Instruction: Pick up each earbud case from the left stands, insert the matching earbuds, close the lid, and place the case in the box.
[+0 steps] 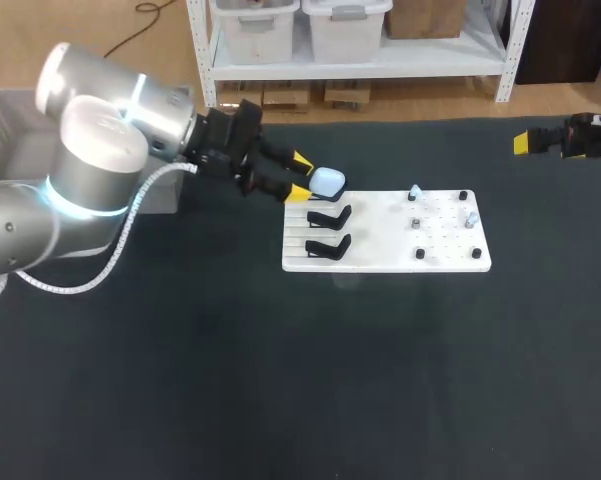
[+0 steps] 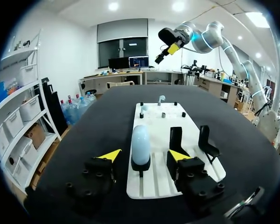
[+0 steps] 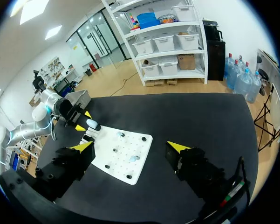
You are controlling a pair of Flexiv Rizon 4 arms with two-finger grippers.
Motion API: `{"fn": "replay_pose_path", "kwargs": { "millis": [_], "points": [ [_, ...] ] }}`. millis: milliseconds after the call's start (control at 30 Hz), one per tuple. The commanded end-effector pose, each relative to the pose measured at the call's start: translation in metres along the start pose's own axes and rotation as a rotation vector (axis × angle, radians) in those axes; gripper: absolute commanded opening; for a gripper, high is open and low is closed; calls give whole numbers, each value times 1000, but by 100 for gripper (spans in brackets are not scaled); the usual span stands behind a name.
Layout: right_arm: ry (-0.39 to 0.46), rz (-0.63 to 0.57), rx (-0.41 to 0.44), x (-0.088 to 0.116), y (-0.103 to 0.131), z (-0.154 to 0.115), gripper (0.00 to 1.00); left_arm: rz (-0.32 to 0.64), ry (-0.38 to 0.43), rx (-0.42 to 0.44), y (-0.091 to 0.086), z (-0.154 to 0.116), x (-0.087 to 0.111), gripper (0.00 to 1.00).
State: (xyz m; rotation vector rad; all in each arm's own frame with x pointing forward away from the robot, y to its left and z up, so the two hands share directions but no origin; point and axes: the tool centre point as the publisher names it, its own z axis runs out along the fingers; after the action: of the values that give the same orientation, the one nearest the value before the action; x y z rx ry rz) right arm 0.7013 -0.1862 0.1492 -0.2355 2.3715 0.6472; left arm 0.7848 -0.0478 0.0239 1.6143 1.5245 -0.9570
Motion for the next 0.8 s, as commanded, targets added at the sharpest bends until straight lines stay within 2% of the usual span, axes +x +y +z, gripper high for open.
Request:
{"fn": "replay_pose_path", "kwargs": {
  "millis": [33,300,500,800],
  "points": [
    [0,0,2,0,0,0,100,1,-6,-6,1,4,0,55],
    [0,0,2,0,0,0,100,4,-9,-3,1,11,-2,55],
    [0,0,2,0,0,0,100,0,-10,-4,3,16,-1,50],
    [0,0,2,0,0,0,100,-6,-10,6,2,21,-1,48]
  ]
}}
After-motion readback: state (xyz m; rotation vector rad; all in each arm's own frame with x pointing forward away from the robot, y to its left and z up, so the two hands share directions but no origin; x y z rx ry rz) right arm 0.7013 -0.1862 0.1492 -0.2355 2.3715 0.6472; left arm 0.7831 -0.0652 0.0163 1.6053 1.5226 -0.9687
